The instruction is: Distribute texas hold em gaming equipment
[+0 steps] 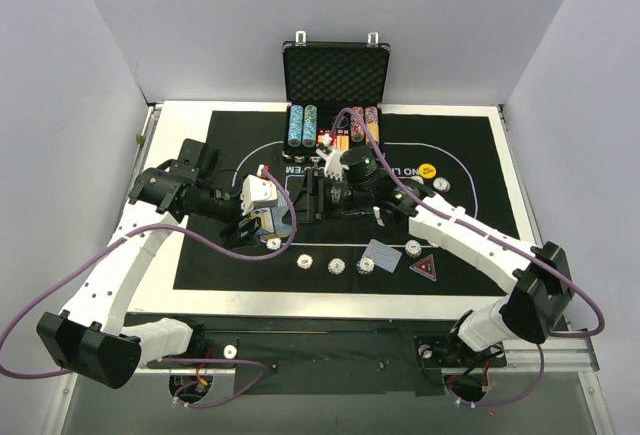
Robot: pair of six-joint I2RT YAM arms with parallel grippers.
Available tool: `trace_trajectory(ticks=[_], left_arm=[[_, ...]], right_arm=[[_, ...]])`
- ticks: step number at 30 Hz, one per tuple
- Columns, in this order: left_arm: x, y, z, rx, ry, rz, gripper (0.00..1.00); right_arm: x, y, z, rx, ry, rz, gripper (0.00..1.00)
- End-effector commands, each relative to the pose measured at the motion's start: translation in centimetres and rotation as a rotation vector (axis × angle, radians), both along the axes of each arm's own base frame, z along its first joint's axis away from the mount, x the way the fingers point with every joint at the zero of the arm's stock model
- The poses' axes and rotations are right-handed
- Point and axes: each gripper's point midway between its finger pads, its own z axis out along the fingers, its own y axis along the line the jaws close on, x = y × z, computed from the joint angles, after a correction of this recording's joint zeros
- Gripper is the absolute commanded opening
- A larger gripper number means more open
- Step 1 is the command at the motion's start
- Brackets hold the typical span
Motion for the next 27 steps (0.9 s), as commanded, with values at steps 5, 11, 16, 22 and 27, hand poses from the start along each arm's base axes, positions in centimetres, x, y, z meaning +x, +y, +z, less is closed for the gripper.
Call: trace_trajectory(ticks=[5,11,16,22,27], left_arm=[[0.8,-1.0,3.1,-0.077,-0.099,-0.025,0.0],[0.7,-1.0,3.1,-0.078,-0.095,-0.023,0.0],[0.7,-1.0,3.2,-0.08,-0.101,-0.023,0.0],[0.7,-1.1,3.3,-0.086,-0.103,-0.022,0.0],[0.7,-1.0,3.3,-0.086,-0.105,-0.022,0.0]], right_arm=[[0.4,1.0,-0.9,-0.07,-0.023,0.027,0.45],[0.4,0.8,-1.4,-0.086,-0.023,0.029,0.43],[0.7,-0.3,-1.5,-0.084,-0.02,0.002,0.37],[0.7,-1.6,-2.3,-0.08,0.011,-0.029,0.3],[0.8,-2.1,-1.9,-0.069,0.007,-0.043,0.29]])
